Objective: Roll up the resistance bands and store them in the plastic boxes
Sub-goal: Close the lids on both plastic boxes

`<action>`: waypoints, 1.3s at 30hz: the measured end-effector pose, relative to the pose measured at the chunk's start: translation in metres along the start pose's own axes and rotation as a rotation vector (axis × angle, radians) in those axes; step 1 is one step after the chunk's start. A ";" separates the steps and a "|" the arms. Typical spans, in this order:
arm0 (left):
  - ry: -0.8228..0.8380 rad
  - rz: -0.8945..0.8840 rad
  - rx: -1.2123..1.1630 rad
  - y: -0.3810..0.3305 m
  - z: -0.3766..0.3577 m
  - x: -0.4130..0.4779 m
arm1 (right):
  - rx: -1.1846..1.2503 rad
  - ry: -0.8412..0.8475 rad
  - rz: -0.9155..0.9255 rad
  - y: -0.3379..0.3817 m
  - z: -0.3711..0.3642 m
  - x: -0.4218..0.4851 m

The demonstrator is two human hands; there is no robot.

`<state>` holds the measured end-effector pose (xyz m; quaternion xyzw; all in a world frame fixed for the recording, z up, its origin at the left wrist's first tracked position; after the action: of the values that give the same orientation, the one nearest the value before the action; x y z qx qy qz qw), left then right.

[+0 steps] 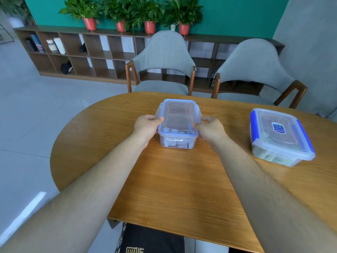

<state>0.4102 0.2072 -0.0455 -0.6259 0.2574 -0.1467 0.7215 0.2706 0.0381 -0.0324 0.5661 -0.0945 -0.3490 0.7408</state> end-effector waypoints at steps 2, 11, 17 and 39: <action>-0.002 0.005 0.060 -0.002 0.000 0.000 | -0.072 -0.002 -0.001 0.002 0.001 0.001; 0.036 -0.035 0.470 -0.028 -0.014 0.006 | -0.264 0.048 0.069 0.025 0.003 -0.007; 0.012 -0.038 0.294 -0.023 -0.015 0.011 | -0.021 0.038 0.055 0.017 -0.001 -0.001; 0.134 -0.215 1.165 -0.059 -0.085 0.105 | -0.723 0.262 0.764 -0.011 -0.018 -0.002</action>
<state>0.4561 0.0712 -0.0148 -0.1391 0.1150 -0.3750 0.9093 0.2741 0.0525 -0.0481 0.2394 -0.0743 0.0084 0.9680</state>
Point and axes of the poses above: each hand's wrist, its own x-axis towards the middle knuckle, its own z-axis out of the back of the hand, y = z × x, the point moved 3 cm from there along x, towards the middle knuckle, and after that the axes turned 11 degrees about y, right-handed, at the moved point
